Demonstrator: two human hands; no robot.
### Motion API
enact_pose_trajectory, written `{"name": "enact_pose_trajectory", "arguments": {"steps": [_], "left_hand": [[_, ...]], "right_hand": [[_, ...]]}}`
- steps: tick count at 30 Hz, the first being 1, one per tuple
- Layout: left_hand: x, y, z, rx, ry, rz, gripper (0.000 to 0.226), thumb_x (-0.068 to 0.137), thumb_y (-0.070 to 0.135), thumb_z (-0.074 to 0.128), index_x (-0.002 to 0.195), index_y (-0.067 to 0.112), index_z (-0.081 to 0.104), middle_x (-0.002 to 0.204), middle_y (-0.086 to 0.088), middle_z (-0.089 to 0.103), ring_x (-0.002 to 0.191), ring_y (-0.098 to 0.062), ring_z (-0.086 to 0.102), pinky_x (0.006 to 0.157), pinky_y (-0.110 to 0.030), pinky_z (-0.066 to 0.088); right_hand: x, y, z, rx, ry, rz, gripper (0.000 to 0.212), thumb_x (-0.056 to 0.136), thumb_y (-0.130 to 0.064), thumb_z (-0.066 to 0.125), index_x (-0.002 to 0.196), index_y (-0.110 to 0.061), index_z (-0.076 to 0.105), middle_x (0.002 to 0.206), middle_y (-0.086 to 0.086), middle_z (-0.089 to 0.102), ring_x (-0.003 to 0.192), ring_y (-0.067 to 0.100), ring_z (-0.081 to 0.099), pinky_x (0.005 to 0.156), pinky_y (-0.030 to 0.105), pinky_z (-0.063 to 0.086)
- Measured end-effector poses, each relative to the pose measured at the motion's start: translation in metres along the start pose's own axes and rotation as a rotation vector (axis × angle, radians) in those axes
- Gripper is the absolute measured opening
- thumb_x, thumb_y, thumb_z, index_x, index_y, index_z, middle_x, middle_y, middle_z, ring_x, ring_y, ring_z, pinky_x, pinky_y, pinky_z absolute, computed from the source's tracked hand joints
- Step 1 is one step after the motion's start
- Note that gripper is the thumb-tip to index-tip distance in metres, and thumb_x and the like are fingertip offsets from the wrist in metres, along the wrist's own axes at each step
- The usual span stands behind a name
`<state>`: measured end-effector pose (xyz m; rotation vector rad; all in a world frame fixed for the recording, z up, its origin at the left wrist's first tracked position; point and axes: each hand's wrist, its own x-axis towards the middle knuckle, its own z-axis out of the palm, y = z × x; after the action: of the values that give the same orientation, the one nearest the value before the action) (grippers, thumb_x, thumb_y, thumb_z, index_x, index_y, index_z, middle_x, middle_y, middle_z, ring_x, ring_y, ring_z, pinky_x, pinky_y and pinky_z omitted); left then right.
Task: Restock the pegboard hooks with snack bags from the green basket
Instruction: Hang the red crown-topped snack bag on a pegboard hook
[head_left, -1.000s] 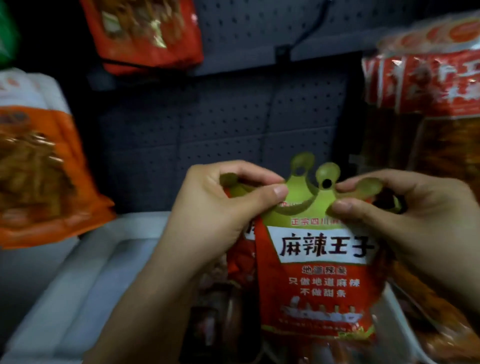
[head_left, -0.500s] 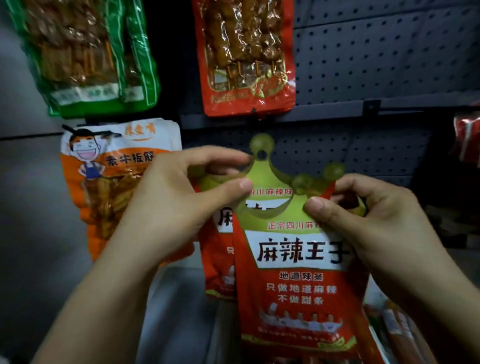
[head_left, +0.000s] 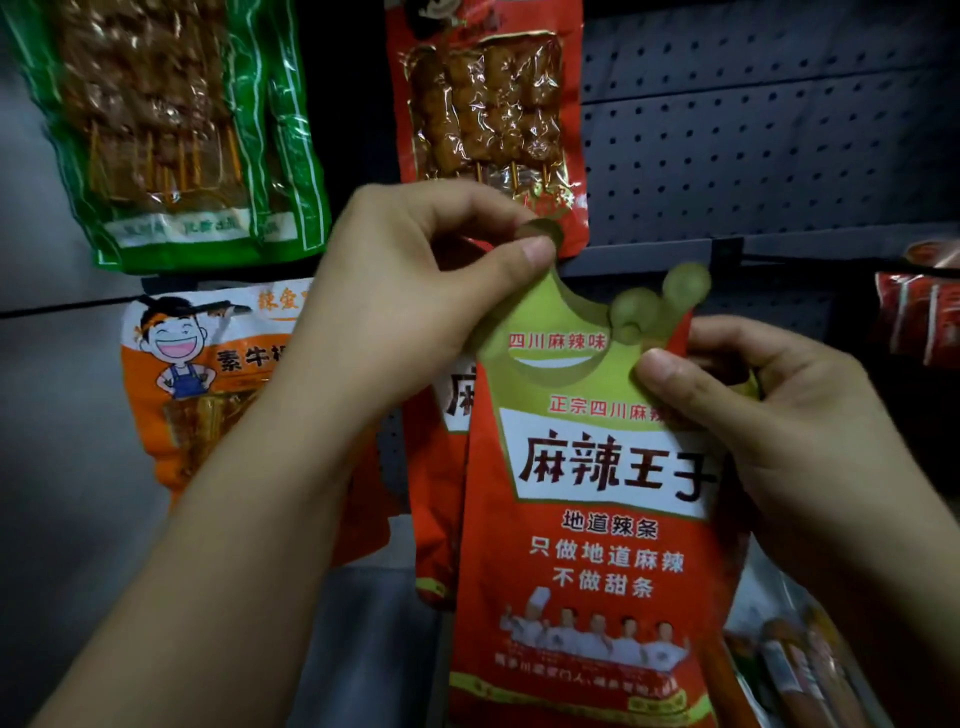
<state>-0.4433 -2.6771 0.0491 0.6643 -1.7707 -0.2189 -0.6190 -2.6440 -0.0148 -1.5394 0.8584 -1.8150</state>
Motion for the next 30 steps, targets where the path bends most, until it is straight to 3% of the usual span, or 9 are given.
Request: {"name": "enact_pose_trajectory", "arguments": {"steps": [8, 11, 17, 24, 28, 30], "left_hand": [[0.01, -0.02, 0.007, -0.281, -0.084, -0.205, 0.015, 0.08, 0.019, 0.069, 0.066, 0.023, 0.072, 0.055, 0.012, 0.065, 0.053, 0.002, 0.058, 0.051, -0.011, 0.045], [0.011, -0.033, 0.007, -0.245, -0.103, -0.203, 0.023, 0.083, 0.017, 0.066, 0.064, 0.027, 0.073, 0.056, 0.014, 0.065, 0.055, 0.005, 0.058, 0.052, -0.009, 0.043], [0.016, -0.057, 0.022, -0.261, -0.058, -0.173, 0.015, 0.085, 0.019, 0.068, 0.074, 0.029, 0.071, 0.062, 0.015, 0.069, 0.06, 0.004, 0.063, 0.055, -0.011, 0.046], [0.032, -0.085, 0.036, -0.23, -0.021, -0.112, 0.014, 0.087, 0.02, 0.066, 0.082, 0.034, 0.067, 0.075, 0.017, 0.069, 0.075, 0.005, 0.066, 0.068, -0.014, 0.053], [0.04, -0.095, 0.038, -0.223, -0.1, -0.104, 0.02, 0.087, 0.01, 0.065, 0.086, 0.03, 0.066, 0.082, 0.007, 0.068, 0.077, -0.001, 0.065, 0.066, -0.016, 0.055], [0.044, -0.102, 0.039, -0.121, -0.09, -0.077, 0.023, 0.085, 0.009, 0.066, 0.082, 0.031, 0.064, 0.075, 0.009, 0.063, 0.068, 0.007, 0.058, 0.064, -0.011, 0.051]], "right_hand": [[0.005, 0.007, -0.003, 0.019, 0.011, 0.068, 0.014, 0.061, -0.021, 0.072, 0.074, -0.015, 0.074, 0.071, 0.008, 0.074, 0.063, 0.02, 0.073, 0.053, 0.024, 0.057], [0.004, 0.013, -0.004, -0.003, 0.005, 0.074, 0.018, 0.062, -0.022, 0.072, 0.078, -0.015, 0.075, 0.073, 0.009, 0.074, 0.064, 0.021, 0.073, 0.055, 0.025, 0.058], [0.013, 0.029, 0.0, -0.019, 0.061, 0.096, 0.015, 0.065, -0.02, 0.072, 0.079, -0.013, 0.073, 0.073, 0.01, 0.074, 0.066, 0.021, 0.073, 0.057, 0.027, 0.059], [0.038, 0.045, 0.002, -0.168, 0.149, 0.113, 0.005, 0.081, -0.014, 0.072, 0.084, -0.016, 0.069, 0.067, -0.005, 0.073, 0.061, 0.012, 0.072, 0.049, 0.018, 0.052], [0.054, 0.056, 0.001, -0.262, 0.179, 0.111, 0.006, 0.08, -0.015, 0.075, 0.082, -0.015, 0.069, 0.064, -0.006, 0.07, 0.059, 0.009, 0.071, 0.048, 0.019, 0.052], [0.061, 0.06, 0.0, -0.259, 0.184, 0.127, 0.008, 0.079, -0.014, 0.075, 0.083, -0.015, 0.068, 0.063, -0.008, 0.07, 0.061, 0.011, 0.071, 0.05, 0.02, 0.055]]}}
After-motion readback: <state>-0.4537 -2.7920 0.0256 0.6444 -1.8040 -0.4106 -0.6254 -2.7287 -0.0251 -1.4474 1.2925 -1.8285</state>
